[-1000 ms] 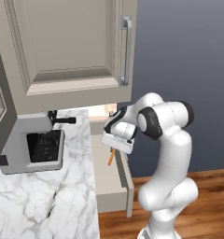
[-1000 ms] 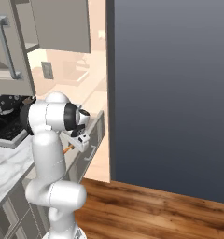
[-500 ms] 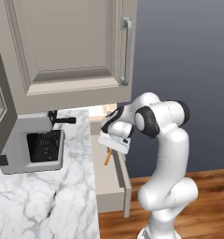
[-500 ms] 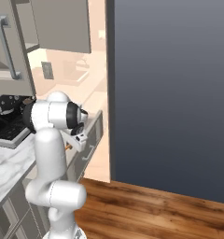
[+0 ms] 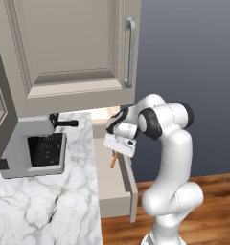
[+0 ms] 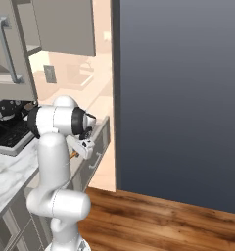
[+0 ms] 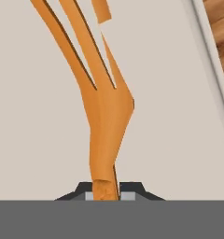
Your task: Organize the utensils by type. Pick up the wooden spoons from the counter and place them in the open cabinet. Then pick up the metallic utensils from the counter and place them in the open drawer.
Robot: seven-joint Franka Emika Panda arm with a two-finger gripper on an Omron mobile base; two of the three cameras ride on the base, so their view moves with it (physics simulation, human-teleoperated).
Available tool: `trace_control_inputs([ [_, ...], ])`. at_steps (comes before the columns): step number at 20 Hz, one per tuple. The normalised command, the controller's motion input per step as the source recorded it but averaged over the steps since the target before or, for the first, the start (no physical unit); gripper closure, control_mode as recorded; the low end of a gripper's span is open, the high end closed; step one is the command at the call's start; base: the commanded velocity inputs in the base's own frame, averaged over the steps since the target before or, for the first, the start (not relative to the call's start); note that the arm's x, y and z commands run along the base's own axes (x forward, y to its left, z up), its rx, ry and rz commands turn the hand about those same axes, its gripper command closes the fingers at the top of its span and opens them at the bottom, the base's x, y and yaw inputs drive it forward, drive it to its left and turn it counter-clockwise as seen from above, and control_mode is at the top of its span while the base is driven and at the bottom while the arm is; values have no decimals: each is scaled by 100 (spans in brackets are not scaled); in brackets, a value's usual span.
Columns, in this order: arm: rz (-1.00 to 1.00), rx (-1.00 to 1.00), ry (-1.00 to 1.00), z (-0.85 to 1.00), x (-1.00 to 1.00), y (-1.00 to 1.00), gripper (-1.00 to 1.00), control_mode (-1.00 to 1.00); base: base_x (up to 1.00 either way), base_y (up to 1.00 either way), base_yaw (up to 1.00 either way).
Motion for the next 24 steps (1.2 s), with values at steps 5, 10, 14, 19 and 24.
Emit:
trace_control_inputs([
  [5, -9, 0, 4, -39, -10, -48, 100, -100, 0, 0, 0],
  [10, -10, 0, 0, -44, -15, -51, 100, -100, 0, 0, 0],
  [14, -10, 0, 0, -47, -15, -55, 100, -100, 0, 0, 0],
  [19, -11, 0, 0, -48, -15, -60, 100, -100, 0, 0, 0],
  [24, -11, 0, 0, -48, -14, -63, 100, -100, 0, 0, 0],
])
